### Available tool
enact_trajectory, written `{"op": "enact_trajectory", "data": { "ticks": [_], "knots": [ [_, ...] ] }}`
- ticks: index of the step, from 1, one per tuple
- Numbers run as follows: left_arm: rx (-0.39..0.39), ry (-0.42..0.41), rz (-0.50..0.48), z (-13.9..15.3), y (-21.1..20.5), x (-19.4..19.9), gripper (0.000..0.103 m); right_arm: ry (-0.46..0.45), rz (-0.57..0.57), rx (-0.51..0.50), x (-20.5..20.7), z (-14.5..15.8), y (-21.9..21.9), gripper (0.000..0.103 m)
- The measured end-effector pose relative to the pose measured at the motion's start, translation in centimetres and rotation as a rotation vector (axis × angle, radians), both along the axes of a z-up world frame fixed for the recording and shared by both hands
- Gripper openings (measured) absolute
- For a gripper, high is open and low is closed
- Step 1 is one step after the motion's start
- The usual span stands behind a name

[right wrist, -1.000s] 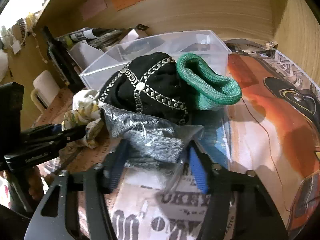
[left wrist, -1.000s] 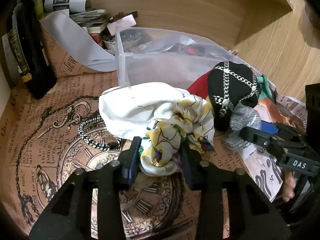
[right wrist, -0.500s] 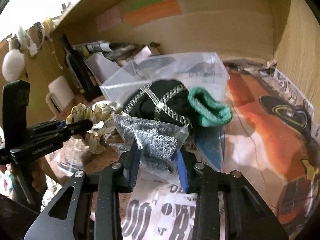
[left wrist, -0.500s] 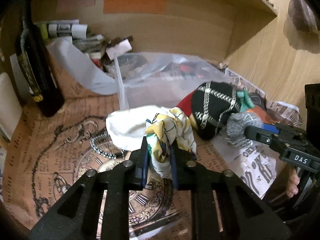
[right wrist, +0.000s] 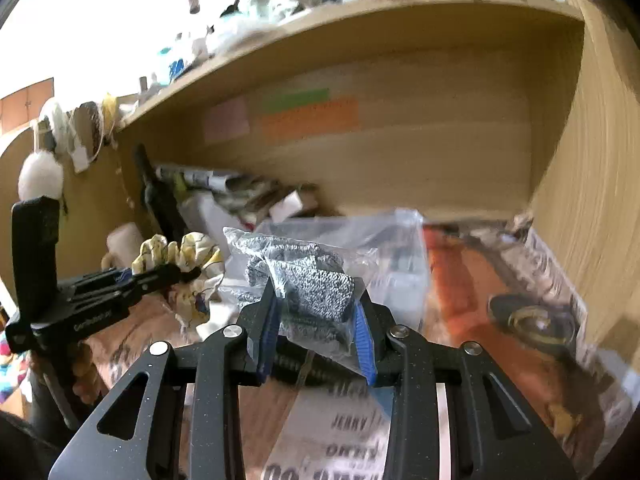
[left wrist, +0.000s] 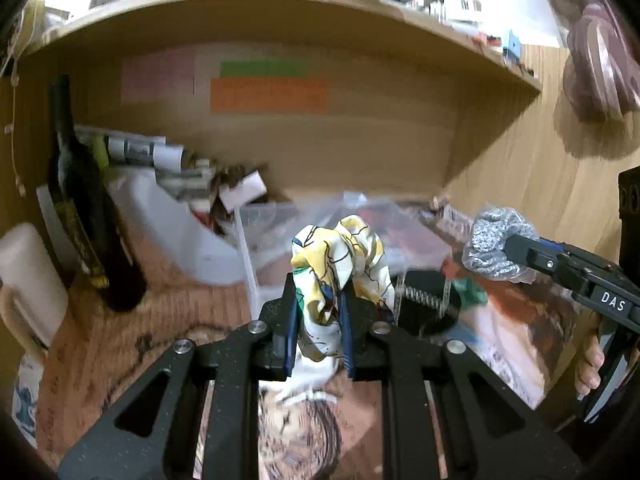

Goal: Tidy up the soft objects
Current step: 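Lower the sock into the clear bin with the right tool while the left tool drops the scrunchie in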

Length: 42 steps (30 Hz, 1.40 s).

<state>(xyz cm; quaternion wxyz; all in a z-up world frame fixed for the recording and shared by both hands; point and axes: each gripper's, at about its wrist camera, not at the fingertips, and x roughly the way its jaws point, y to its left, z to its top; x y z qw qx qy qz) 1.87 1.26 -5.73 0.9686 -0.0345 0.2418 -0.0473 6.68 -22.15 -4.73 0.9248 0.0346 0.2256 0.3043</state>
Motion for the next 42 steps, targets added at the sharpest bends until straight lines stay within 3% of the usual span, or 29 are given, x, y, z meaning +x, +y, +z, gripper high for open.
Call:
{"op": "enact_trajectory", "data": {
  "ticks": [6, 11, 18, 27, 33, 38, 42],
  "knots": [
    [0.023, -0.046, 0.011, 1.7, -0.2, 2.6, 0.018, -0.046, -0.022, -0.014, 2.1, 1.3, 0.7, 0.031],
    [0.022, -0.033, 0.009, 2.1, 0.2, 5.6, 0.018, -0.051, -0.026, -0.055, 4.4, 1.6, 1.7, 0.031],
    [0.017, 0.058, 0.002, 0.9, 0.4, 10.6, 0.018, -0.01, -0.017, -0.118, 8.0, 0.9, 3.1, 0.031],
    [-0.002, 0.245, -0.026, -2.4, 0.9, 15.9, 0.018, 0.128, 0.003, -0.205, 12.1, -2.2, 4.7, 0.031],
    [0.001, 0.348, -0.044, -4.7, 0.7, 17.8, 0.018, 0.216, 0.015, -0.253, 14.0, -4.1, 5.3, 0.031],
    [0.015, 0.383, -0.05, -5.4, 0.3, 18.6, 0.018, 0.253, 0.026, -0.29, 14.7, -5.1, 5.8, 0.033],
    [0.041, 0.382, -0.045, -5.5, 0.0, 18.7, 0.032, 0.256, 0.029, -0.301, 14.9, -5.2, 5.8, 0.038]
  ]
}}
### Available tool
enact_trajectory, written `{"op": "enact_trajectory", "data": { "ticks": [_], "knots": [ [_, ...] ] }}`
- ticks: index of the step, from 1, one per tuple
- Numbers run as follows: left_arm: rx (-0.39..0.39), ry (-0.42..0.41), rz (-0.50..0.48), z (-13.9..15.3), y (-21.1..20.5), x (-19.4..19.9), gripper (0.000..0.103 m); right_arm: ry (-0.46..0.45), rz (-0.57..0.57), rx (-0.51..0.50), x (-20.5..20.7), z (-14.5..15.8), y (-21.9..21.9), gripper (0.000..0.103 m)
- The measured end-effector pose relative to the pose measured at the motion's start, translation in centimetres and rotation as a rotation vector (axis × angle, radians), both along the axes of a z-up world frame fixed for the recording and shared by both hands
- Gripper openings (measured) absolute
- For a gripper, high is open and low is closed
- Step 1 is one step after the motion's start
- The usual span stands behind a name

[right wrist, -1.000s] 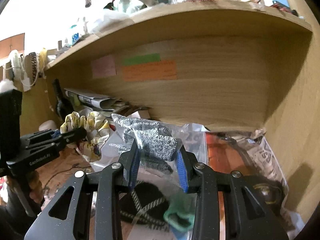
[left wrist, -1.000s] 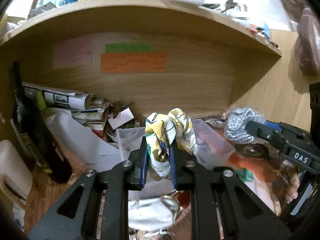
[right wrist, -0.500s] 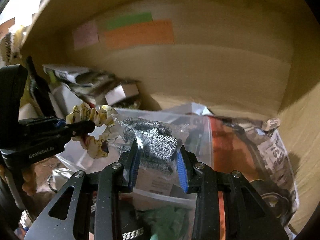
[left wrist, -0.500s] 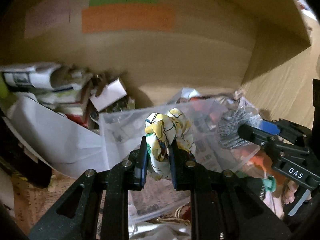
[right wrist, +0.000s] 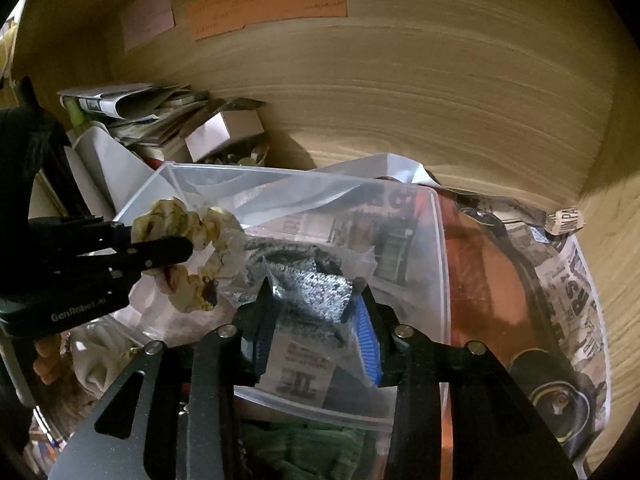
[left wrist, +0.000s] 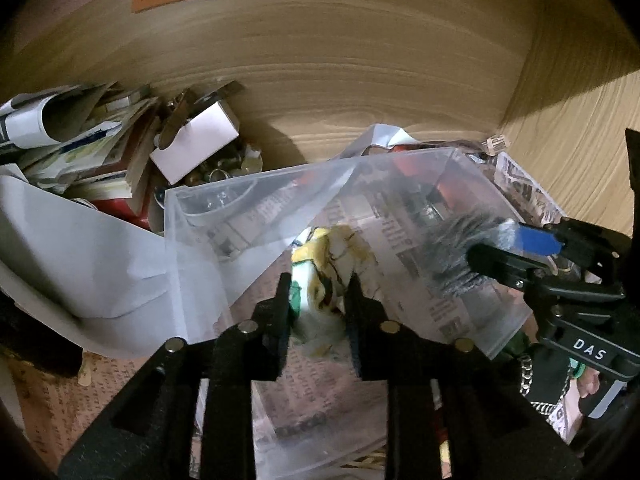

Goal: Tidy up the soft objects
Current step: 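Lower the sock into the clear bin with the right tool while the left tool drops the scrunchie in, then grasp the black knit cap with the right tool while the left tool grasps the white cloth pouch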

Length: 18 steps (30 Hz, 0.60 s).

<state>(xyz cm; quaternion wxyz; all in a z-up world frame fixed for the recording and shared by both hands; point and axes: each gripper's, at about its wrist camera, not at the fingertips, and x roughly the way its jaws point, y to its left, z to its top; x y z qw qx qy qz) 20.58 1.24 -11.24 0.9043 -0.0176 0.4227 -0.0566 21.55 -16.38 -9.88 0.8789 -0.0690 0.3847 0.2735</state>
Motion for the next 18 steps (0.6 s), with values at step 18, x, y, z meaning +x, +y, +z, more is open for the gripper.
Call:
{"op": "enact_trajectory", "data": {
  "ticks": [18],
  "knots": [
    [-0.01, -0.211, 0.051, 6.1, 2.8, -6.3, 0.063, -0.215, 0.006, 0.094, -5.8, 5.4, -1.6, 0.064]
  ]
}}
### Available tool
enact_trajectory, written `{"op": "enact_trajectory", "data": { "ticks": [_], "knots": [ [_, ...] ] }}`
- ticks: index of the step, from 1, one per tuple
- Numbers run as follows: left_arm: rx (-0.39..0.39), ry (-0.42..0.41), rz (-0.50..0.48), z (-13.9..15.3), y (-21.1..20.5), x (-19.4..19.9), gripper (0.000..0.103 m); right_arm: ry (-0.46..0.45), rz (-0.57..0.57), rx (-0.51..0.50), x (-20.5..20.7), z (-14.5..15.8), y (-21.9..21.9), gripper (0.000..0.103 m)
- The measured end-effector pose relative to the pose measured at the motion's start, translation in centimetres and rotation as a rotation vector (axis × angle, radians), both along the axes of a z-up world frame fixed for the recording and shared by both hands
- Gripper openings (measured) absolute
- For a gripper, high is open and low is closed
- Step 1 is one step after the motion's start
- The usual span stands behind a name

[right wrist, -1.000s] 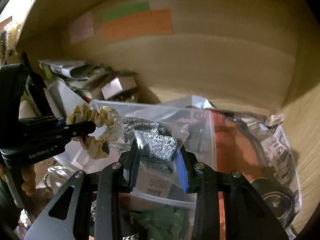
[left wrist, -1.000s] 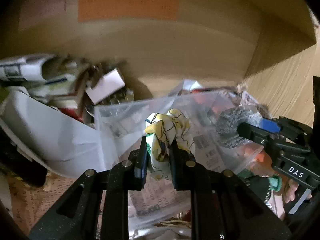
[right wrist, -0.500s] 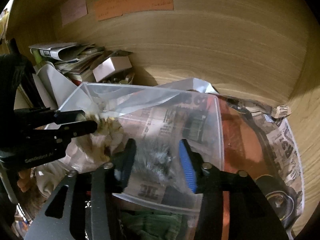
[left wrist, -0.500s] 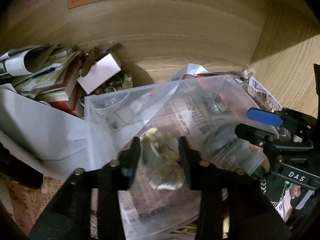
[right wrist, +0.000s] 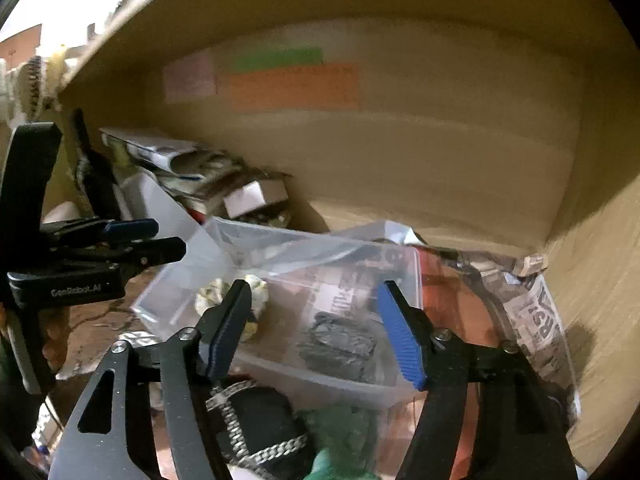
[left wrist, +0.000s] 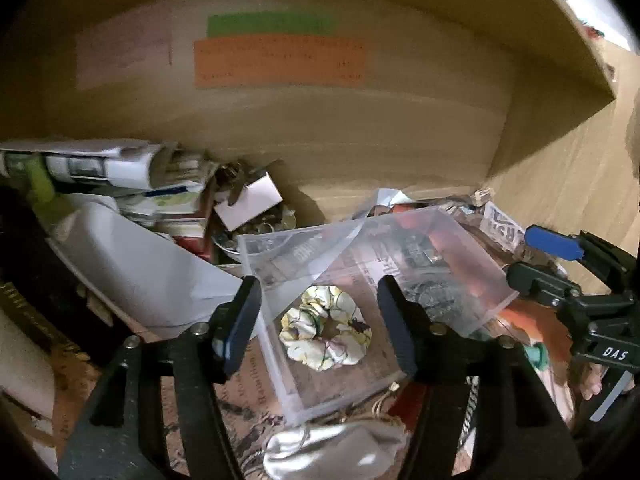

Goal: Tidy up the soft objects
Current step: 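Grasp the black knit cap with the right tool while the left tool grasps the white cloth pouch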

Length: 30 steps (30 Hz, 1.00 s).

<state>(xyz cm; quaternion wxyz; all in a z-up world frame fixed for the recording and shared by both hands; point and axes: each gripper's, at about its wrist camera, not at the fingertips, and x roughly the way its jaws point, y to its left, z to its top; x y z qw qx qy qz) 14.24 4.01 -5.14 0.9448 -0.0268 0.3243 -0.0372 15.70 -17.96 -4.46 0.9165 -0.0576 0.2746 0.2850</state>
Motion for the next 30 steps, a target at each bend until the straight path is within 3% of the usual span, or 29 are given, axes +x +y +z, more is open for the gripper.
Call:
{"op": "enact_trajectory", "data": {
  "ticks": [8, 12, 15, 18, 25, 30],
  "knots": [
    [0.008, 0.003, 0.008, -0.9, 0.9, -3.8, 0.07, -0.022, 0.03, 0.013, -3.0, -0.3, 0.2, 0.07],
    [0.003, 0.041, 0.002, -2.3, 0.9, -5.1, 0.073, 0.029, 0.036, 0.006, -3.4, -2.1, 0.4, 0.07],
    [-0.003, 0.067, 0.001, -3.6, 0.9, -5.7, 0.085, 0.074, 0.034, -0.004, -3.5, -3.6, 0.6, 0.07],
    [0.003, 0.093, -0.008, -5.0, 0.6, -6.1, 0.087, 0.12, 0.033, -0.007, -3.4, -4.9, 0.7, 0.07],
    [-0.032, 0.156, -0.03, -7.5, 0.1, -6.5, 0.096, 0.131, 0.029, -0.019, -3.8, -6.0, 0.9, 0.069],
    [-0.067, 0.177, -0.037, -8.3, 0.1, -6.3, 0.096, 0.105, 0.026, -0.037, -4.2, -5.8, 0.9, 0.04]
  ]
}}
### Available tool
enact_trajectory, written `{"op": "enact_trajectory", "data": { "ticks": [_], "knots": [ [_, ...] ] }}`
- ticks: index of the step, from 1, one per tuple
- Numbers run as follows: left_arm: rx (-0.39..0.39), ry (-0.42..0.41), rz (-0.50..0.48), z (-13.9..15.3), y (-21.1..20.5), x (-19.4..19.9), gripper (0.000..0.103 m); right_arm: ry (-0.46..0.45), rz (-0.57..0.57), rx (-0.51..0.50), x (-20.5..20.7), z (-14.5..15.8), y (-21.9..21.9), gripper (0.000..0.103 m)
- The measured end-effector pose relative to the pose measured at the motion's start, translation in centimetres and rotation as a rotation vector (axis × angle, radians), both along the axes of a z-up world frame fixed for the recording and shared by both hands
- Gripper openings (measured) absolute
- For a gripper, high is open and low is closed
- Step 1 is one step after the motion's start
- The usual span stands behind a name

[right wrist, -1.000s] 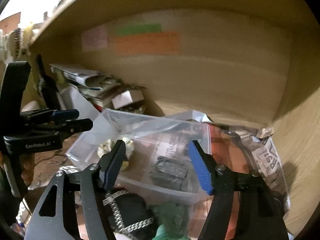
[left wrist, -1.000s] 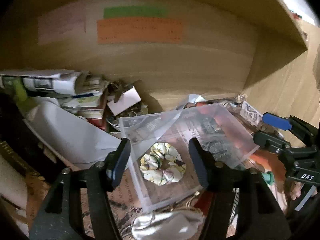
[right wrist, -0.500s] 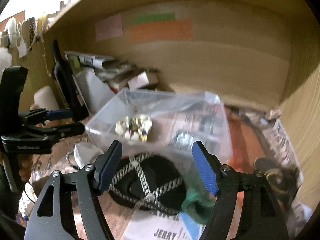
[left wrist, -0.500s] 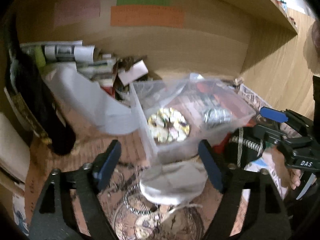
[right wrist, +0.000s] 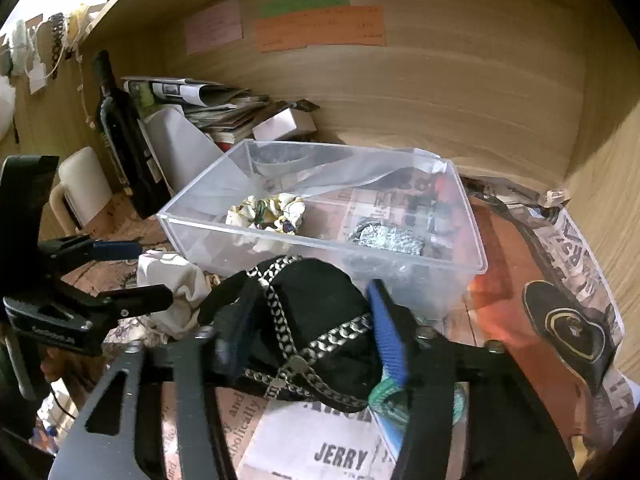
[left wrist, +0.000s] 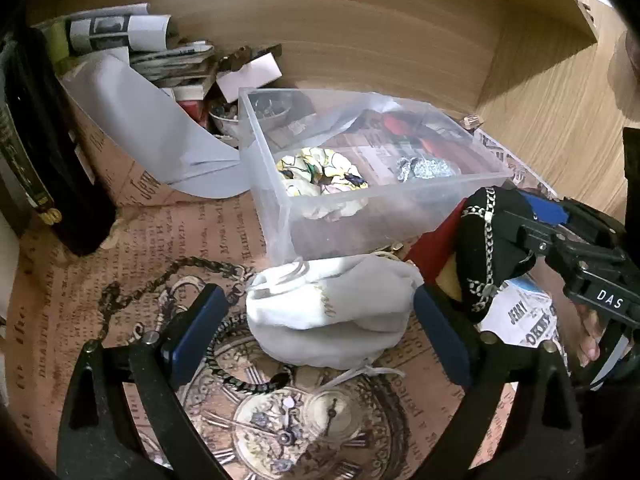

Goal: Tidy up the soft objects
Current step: 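Grasp the black knit cap with the right tool while the left tool grasps the white cloth pouch, then carry the cap into the clear bin with the right tool while the left tool drops the pouch in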

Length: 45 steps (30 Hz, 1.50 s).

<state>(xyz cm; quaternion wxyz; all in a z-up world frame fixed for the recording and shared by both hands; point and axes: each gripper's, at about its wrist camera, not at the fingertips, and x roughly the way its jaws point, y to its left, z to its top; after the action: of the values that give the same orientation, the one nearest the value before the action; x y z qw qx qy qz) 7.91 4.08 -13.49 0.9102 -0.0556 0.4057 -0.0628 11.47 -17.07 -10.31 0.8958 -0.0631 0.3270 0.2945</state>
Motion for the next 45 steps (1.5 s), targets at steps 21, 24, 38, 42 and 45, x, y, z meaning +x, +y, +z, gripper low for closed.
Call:
{"op": "enact_trajectory", "data": {
  "ticks": [21, 24, 38, 42, 45],
  "knots": [
    [0.025, -0.031, 0.013, -0.5, -1.2, 0.6, 0.064, -0.127, -0.007, 0.109, -2.4, 3.9, -2.5, 0.016],
    [0.037, -0.041, 0.007, -0.1, -1.1, 0.3, 0.053, -0.148, -0.017, 0.134, -2.5, 4.8, -3.0, 0.016],
    [0.043, -0.135, 0.021, 3.5, -0.2, -2.3, 0.023, -0.266, -0.089, 0.21, -1.6, 8.6, -4.6, 0.016],
    [0.046, -0.192, 0.023, 5.6, -0.2, -3.0, 0.023, -0.286, -0.104, 0.216, -1.1, 9.2, -4.8, 0.016],
    [0.043, -0.23, 0.024, 7.0, -0.3, -3.2, 0.023, -0.283, -0.109, 0.23, -0.6, 9.4, -5.0, 0.016]
  ]
}}
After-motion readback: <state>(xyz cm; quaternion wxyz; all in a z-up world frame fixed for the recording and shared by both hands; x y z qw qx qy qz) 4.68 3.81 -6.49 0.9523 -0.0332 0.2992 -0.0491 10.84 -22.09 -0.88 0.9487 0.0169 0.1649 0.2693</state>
